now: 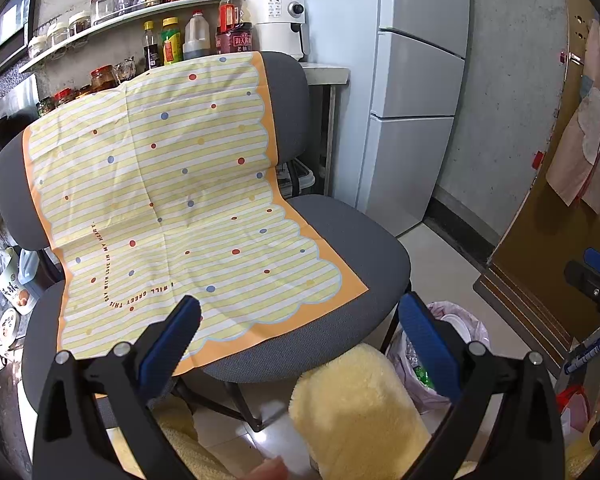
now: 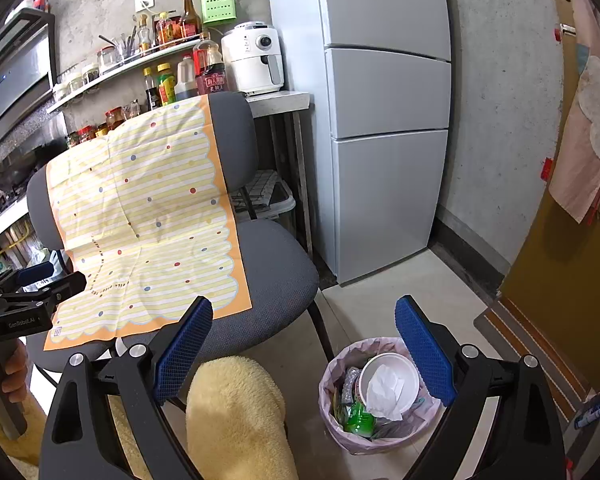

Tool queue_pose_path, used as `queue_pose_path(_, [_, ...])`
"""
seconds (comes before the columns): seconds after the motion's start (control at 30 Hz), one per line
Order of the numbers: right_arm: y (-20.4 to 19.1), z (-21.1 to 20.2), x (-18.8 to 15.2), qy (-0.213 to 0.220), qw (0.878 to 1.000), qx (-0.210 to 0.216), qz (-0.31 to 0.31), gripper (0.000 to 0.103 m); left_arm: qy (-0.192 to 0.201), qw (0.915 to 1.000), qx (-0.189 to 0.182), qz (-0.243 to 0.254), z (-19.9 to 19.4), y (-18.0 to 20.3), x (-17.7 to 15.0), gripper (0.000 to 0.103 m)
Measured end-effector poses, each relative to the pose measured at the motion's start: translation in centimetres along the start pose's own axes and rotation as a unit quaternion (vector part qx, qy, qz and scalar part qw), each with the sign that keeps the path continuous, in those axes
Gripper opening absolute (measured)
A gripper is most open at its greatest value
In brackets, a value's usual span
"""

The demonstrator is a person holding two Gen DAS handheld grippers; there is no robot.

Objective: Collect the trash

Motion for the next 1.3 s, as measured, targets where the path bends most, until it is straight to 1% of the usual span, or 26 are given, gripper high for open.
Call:
queue_pose_path(0.97, [0.4,0.4,-0.4,-0.006,1.000,-0.001,0.003,0.092,0.003,1.0000,0.005,-0.002,0.0,-0.1,-0.3,0.097])
queue_pose_path(1.3, [0.2,1.6,-1.0,-0.016,1.000,-0.001,0.008,0.092,0.003,1.0000,0.001,-0.001,0.2,-0.3,-0.5,0.097])
Point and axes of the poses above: each gripper's, at about its wrist camera, not at the fingertips, and z roughly the way its jaws point, y to its right, x to its top, the point moved 7 cm from there along z, roughly the way its jaws point, and after that the axes turned 13 degrees about -y, right-handed, at the moved point
